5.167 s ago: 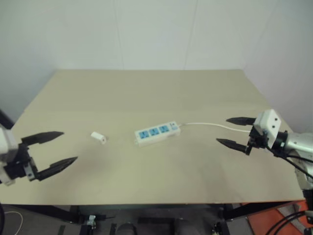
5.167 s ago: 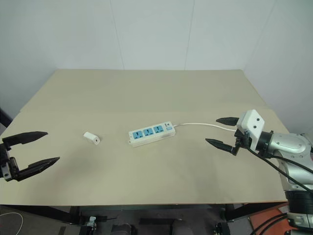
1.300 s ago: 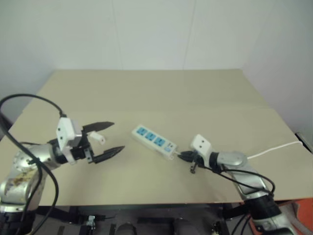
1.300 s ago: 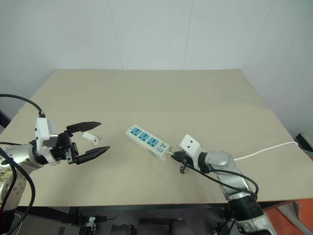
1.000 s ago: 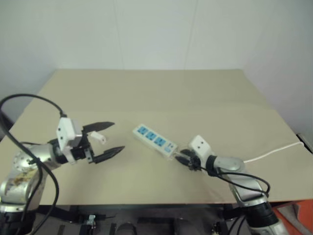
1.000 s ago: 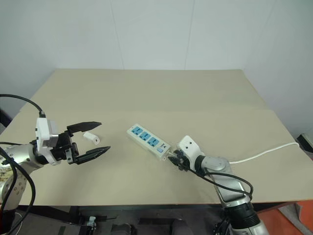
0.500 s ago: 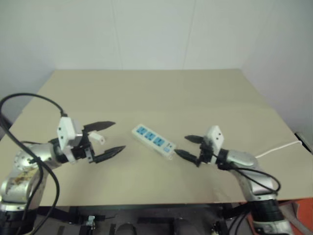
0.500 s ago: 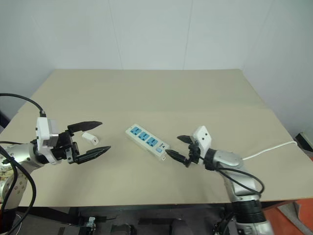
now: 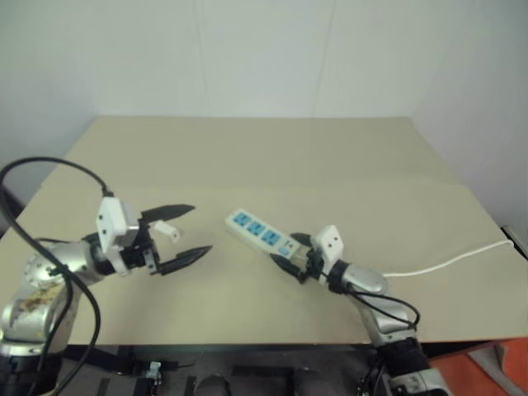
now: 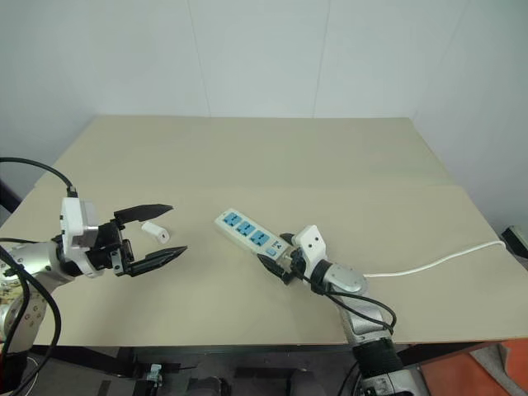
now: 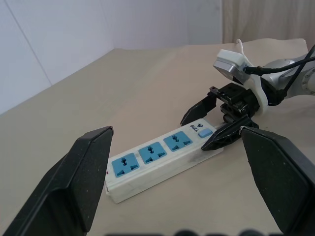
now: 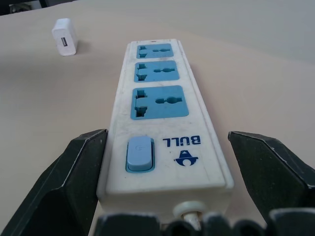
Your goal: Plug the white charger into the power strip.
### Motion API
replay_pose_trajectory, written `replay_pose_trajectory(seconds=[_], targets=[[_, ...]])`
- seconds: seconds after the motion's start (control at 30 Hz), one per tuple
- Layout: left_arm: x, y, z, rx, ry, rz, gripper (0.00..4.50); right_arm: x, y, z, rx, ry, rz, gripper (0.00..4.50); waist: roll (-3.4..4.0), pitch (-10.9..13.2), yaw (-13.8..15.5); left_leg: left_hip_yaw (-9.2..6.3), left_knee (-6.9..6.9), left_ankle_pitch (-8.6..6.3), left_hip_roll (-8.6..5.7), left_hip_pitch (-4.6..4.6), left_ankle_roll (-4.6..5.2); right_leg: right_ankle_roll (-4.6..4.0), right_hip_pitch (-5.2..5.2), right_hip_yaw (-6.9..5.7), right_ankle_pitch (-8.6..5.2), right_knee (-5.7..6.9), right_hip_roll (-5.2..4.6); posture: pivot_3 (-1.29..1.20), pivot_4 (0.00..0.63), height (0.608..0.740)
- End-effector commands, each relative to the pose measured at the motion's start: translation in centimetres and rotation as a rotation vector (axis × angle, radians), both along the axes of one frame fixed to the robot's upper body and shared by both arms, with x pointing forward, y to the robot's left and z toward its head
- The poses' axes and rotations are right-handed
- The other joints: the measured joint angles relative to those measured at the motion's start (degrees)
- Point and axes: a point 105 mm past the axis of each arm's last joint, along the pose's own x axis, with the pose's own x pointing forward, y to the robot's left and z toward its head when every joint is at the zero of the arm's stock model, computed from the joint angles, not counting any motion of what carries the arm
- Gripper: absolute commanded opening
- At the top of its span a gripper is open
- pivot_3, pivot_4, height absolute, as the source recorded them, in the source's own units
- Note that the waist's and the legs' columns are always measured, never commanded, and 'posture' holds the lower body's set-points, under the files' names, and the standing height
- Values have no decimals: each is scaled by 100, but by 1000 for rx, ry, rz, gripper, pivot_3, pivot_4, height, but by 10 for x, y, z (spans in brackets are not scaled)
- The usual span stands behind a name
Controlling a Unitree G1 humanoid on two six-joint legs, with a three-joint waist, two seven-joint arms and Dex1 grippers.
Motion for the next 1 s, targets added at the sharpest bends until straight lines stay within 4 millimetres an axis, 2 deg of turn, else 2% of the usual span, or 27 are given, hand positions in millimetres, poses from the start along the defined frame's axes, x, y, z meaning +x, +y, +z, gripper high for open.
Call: replay_pose_trajectory(seconds=[0.03,0.4,0.63,0.77,0.93,1.0], targets=[[-5,-1,11,0,-51,-10,4500,0,2,5,7,-38,11,4471,0,0,-1,0,0,0,0,0,0,0,0,0,0,0,0,0,150,740],[-3,-1,11,2,-55,-20,4500,3,18,-14,1,15,44,4471,-9,-7,-70,0,-1,0,3,17,0,0,12,1,0,2,3,0,150,740],[-5,-1,12,9,-56,-20,4500,7,19,-23,-32,34,51,4471,-24,-17,-162,0,-4,0,5,42,0,-1,32,1,0,3,5,0,150,740],[-7,-1,12,10,-56,-16,4500,7,15,-16,-37,16,39,4471,-24,-18,-156,-1,-4,0,5,41,0,-1,32,2,0,3,6,0,150,740],[-7,-2,12,8,-51,-17,4500,8,10,8,0,11,20,4471,-24,-17,-130,-1,-4,0,5,26,0,-1,22,1,1,2,5,0,150,740],[-6,-2,11,7,-49,-18,4500,3,12,11,8,27,28,4471,-23,-17,-120,-1,-4,0,5,21,0,-1,18,1,0,1,4,0,150,740]])
